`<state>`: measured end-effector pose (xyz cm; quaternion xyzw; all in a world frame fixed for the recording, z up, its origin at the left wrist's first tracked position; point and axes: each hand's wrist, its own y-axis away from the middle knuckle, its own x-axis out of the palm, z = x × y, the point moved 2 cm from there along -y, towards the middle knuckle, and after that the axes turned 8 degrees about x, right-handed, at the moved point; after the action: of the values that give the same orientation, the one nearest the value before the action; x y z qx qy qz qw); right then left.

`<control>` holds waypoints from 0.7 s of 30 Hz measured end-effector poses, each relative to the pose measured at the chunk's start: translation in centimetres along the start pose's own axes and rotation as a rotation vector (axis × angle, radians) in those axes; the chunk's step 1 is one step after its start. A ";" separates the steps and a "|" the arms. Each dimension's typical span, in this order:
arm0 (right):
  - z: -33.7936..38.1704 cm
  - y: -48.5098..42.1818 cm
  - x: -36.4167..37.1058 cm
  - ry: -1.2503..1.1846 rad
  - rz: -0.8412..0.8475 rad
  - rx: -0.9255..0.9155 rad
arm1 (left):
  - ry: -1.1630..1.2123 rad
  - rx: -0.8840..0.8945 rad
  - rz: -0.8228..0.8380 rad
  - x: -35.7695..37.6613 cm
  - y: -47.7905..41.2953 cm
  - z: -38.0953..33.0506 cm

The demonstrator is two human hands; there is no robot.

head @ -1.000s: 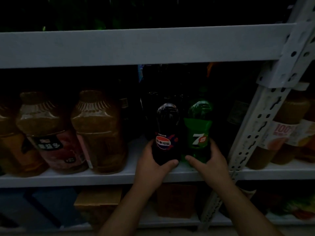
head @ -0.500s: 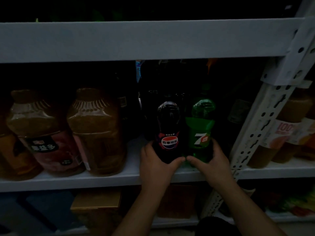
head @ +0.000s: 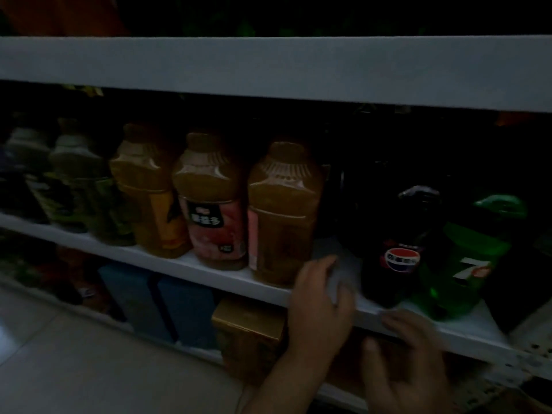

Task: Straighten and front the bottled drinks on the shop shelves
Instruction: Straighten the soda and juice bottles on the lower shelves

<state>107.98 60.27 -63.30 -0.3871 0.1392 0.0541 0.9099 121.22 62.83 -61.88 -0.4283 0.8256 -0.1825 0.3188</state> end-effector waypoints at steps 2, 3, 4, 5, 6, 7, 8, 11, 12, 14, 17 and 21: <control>2.7 -0.6 4.1 -0.082 0.177 0.065 | -0.018 -0.037 -0.279 -3.6 0.0 1.6; 3.7 -1.5 6.0 -0.110 0.221 0.134 | -0.009 -0.101 -0.363 -5.1 -0.2 2.2; 4.5 -2.4 7.7 -0.141 0.243 0.218 | 0.003 -0.165 -0.393 -6.2 -0.6 2.9; 5.1 -3.2 9.2 -0.162 0.257 0.297 | 0.010 -0.212 -0.378 -6.8 -1.1 3.2; 5.5 -3.8 10.5 -0.178 0.272 0.355 | 0.019 -0.233 -0.333 -7.1 -1.5 3.4; 5.7 -4.1 11.3 -0.199 0.286 0.394 | 0.042 -0.243 -0.278 -7.1 -1.7 3.3; 5.8 -4.1 11.8 -0.219 0.288 0.417 | 0.074 -0.252 -0.239 -7.2 -1.7 3.2; 5.5 -3.7 12.1 -0.224 0.314 0.458 | 0.140 -0.272 -0.244 -8.0 -1.8 3.5; 5.3 -3.6 12.1 -0.215 0.328 0.474 | 0.141 -0.260 -0.242 -8.5 -1.9 3.9; 4.7 -4.0 12.2 -0.187 0.339 0.482 | 0.159 -0.237 -0.205 -9.3 -2.1 4.3; 4.5 -5.0 12.0 -0.148 0.337 0.544 | 0.331 -0.266 -0.105 -10.0 -2.7 4.6; 4.0 -6.1 12.0 -0.122 0.330 0.618 | 0.481 -0.281 0.014 -10.4 -4.5 5.6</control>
<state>121.58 58.83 -60.02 -0.0619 0.1548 0.1787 0.9697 132.20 68.63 -59.56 -0.4069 0.8977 -0.1607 0.0522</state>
